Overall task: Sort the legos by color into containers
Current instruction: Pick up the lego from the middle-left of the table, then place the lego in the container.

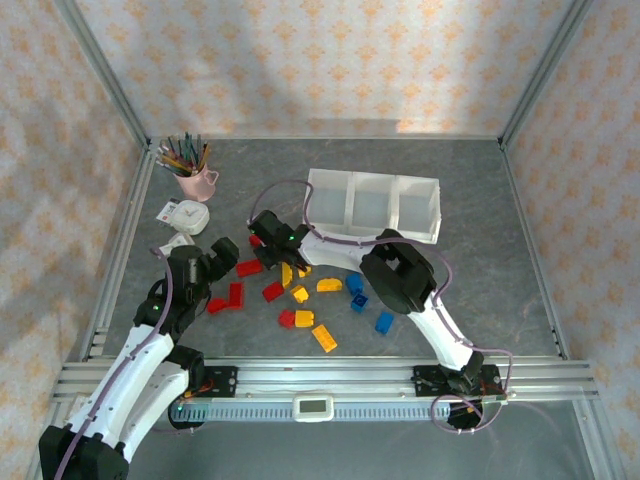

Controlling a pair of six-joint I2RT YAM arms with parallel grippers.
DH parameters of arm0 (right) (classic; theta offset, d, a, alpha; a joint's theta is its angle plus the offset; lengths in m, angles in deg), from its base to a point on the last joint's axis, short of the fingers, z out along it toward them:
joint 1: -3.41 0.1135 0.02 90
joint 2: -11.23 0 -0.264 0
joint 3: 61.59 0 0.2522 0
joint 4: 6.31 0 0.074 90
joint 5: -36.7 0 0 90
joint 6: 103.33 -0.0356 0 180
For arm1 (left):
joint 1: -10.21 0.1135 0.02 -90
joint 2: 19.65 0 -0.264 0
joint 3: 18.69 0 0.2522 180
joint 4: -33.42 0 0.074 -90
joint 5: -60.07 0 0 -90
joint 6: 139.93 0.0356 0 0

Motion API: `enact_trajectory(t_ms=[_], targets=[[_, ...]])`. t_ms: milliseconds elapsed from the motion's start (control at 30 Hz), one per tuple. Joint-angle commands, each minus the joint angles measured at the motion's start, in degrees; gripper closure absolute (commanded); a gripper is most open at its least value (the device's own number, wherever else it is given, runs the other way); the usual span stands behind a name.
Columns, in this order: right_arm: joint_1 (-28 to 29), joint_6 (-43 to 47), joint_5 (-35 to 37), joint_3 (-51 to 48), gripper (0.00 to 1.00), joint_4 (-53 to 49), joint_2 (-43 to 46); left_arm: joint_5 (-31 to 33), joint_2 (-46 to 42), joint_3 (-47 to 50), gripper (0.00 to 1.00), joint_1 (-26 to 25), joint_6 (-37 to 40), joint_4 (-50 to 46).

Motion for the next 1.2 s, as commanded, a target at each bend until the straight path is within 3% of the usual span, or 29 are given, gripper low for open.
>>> enact_trajectory(t_ms=[0,333,667,967,1167], targets=[[-0.08,0.44,0.37,-1.43,0.91,0.21,4.27,0.31,-0.01,-2.19,0.01,-0.15,-0.04,-0.69],[-2.35,-3.24,0.91,-10.23,0.96,2.77,15.45,-3.11,0.42,-4.52,0.01,-0.24,0.25,-1.33],[-10.38,-10.13,2.90,-22.50,0.96,3.37,28.40,-7.10,1.49,-4.10,0.01,-1.96,-1.61,3.92],[-18.28,-12.50,4.61,-20.25,0.95,3.08,24.71,-4.25,7.26,-4.57,0.01,-8.65,-3.12,10.01],[-19.88,-12.12,6.53,-13.82,0.82,1.53,18.72,-2.21,12.46,-6.09,0.01,-11.21,-3.44,14.07]])
